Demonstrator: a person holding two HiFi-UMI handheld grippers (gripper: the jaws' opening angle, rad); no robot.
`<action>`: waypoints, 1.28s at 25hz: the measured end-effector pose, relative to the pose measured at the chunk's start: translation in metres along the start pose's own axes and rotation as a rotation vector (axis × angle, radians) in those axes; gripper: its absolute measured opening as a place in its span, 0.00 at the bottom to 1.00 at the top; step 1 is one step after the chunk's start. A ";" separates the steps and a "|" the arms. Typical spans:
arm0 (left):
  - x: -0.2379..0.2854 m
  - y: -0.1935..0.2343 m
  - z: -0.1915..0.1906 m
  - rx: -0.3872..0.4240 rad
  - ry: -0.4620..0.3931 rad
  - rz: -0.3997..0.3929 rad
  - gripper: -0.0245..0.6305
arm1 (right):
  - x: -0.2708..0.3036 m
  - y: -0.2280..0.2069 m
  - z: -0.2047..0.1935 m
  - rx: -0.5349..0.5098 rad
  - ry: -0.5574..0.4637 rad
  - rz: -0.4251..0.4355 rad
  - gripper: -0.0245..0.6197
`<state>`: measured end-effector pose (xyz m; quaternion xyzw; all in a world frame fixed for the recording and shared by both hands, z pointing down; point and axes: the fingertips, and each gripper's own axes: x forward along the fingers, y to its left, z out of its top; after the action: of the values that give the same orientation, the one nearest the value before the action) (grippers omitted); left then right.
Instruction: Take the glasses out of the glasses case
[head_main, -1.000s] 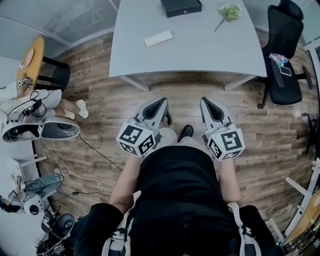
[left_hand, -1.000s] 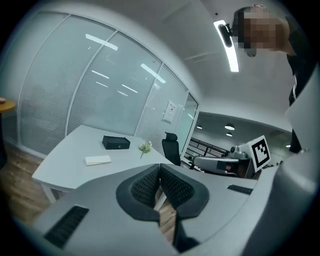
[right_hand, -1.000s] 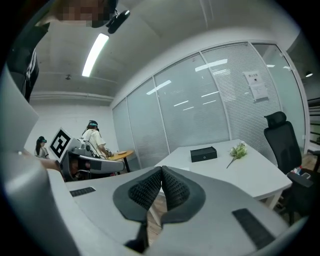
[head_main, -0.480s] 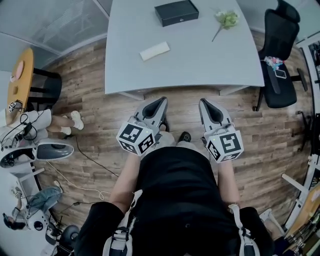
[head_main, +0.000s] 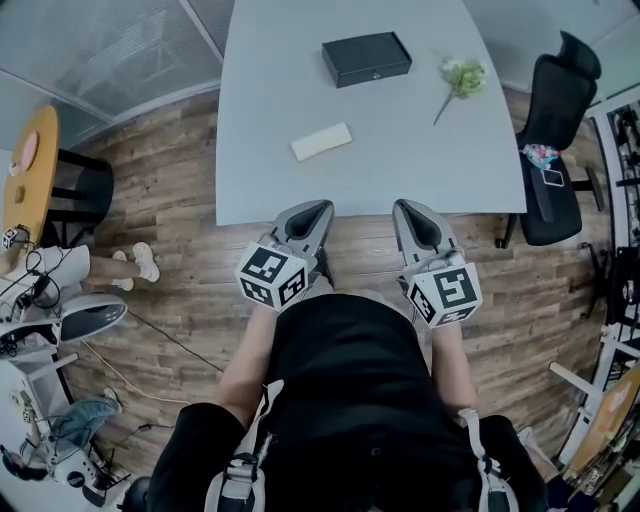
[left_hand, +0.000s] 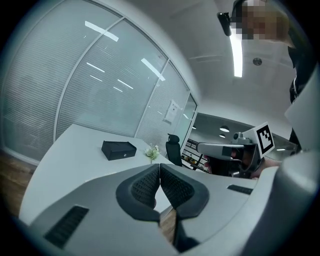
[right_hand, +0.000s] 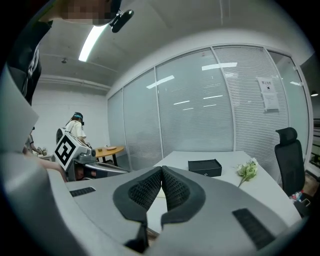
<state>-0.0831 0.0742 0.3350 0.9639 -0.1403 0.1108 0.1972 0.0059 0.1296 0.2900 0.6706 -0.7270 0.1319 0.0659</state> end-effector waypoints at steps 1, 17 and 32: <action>-0.001 0.008 0.003 0.005 0.001 0.000 0.07 | 0.009 0.002 0.002 -0.001 0.001 -0.001 0.07; -0.021 0.126 0.022 0.012 0.012 0.041 0.07 | 0.125 0.019 0.018 -0.023 0.026 -0.010 0.07; -0.006 0.172 0.015 -0.100 0.026 0.254 0.07 | 0.203 -0.017 0.011 -0.088 0.152 0.166 0.07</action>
<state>-0.1404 -0.0827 0.3802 0.9258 -0.2642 0.1400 0.2313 0.0047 -0.0691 0.3366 0.5926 -0.7781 0.1554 0.1389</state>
